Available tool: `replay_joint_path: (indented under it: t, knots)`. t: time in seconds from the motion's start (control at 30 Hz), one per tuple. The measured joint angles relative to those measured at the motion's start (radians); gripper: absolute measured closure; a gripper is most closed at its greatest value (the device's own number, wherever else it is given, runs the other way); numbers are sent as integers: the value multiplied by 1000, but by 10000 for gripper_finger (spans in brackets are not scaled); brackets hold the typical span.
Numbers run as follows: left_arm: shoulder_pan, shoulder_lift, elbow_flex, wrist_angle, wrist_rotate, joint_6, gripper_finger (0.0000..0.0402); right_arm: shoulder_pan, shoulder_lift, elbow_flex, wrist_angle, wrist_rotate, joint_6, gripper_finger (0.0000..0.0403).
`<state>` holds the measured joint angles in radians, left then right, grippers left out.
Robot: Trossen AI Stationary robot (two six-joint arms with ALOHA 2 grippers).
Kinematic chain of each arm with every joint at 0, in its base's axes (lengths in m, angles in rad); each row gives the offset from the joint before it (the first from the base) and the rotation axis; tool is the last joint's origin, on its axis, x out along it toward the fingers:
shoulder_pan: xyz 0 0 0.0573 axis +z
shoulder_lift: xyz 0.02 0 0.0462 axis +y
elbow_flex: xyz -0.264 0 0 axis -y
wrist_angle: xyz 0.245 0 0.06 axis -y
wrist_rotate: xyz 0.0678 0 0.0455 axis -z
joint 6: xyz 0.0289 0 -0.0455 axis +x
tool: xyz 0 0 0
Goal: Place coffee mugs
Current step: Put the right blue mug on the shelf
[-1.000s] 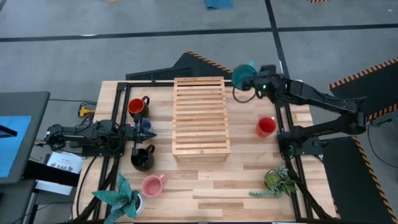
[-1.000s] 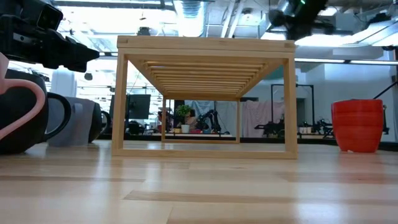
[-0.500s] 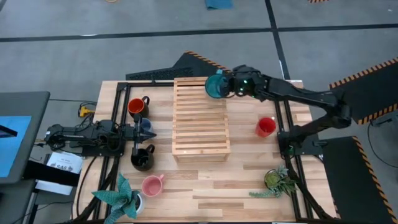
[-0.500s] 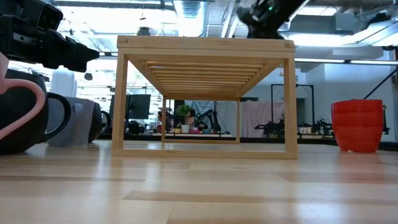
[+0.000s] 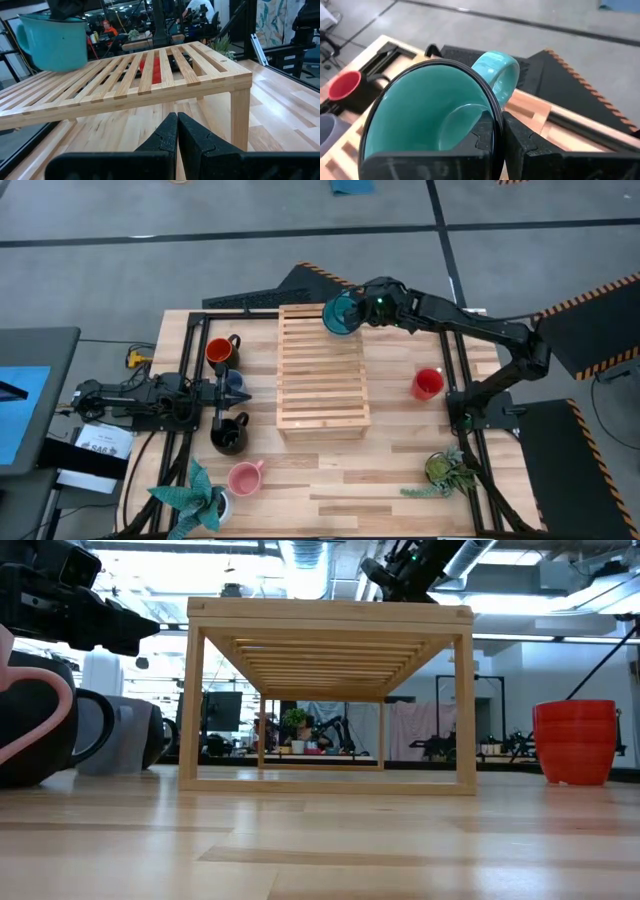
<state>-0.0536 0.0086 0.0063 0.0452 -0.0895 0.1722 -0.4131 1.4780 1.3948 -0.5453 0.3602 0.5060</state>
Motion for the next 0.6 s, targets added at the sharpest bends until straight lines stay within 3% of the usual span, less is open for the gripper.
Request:
replay_joint_path:
  t: [0.23,0.6]
  knots:
    - [0,0,0,0,0,0,401,-10,9,0,-42,4,2,325]
    - [0,0,0,0,0,0,401,-17,15,-6,-35,8,2,318]
